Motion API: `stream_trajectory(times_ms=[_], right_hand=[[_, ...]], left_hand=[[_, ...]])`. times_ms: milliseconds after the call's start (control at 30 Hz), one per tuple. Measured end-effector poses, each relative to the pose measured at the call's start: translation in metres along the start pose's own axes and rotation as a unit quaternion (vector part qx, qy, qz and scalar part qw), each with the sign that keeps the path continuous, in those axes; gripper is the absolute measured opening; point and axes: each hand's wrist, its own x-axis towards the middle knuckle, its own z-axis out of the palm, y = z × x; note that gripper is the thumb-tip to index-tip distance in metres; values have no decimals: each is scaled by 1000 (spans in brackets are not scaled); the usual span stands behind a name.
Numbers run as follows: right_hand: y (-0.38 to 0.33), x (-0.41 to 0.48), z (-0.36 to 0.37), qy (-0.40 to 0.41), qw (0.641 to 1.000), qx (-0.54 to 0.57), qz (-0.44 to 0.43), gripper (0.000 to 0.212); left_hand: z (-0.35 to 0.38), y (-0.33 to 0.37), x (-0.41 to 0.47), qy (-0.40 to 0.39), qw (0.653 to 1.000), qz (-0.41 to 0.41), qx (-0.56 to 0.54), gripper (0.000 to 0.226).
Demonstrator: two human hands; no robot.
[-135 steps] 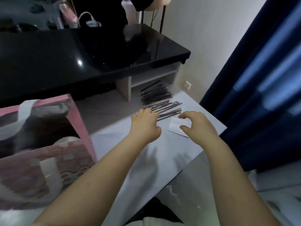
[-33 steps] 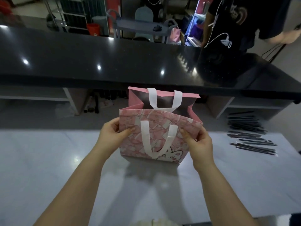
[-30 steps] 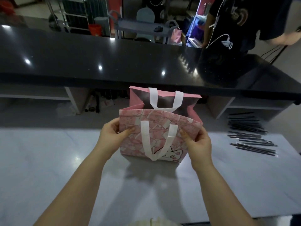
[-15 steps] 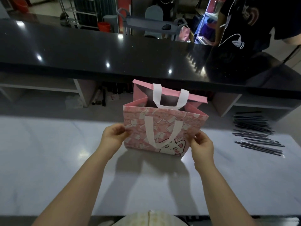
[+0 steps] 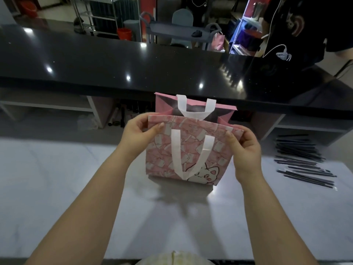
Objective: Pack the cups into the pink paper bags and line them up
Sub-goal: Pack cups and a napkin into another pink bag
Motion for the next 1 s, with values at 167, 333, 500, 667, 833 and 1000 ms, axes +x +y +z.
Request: stream_trajectory(times_ms=[167, 333, 500, 667, 833, 1000], right_hand=[[10, 7, 4, 46, 999, -12, 2, 22], [4, 37, 0, 10, 999, -37, 30, 16], [5, 53, 7, -21, 998, 29, 58, 16], [13, 41, 15, 84, 996, -4, 17, 20], [9, 29, 13, 90, 995, -16, -31, 23], [13, 18, 9, 102, 994, -34, -28, 41]], left_hand=[[10, -13, 15, 34, 999, -22, -14, 15], [0, -12, 44, 23, 999, -4, 25, 24], [3, -4, 54, 5, 1000, -21, 2, 22], [6, -6, 46, 66, 997, 20, 43, 20], [4, -7, 27, 93, 995, 33, -35, 21], [5, -14, 13, 89, 994, -5, -60, 36]])
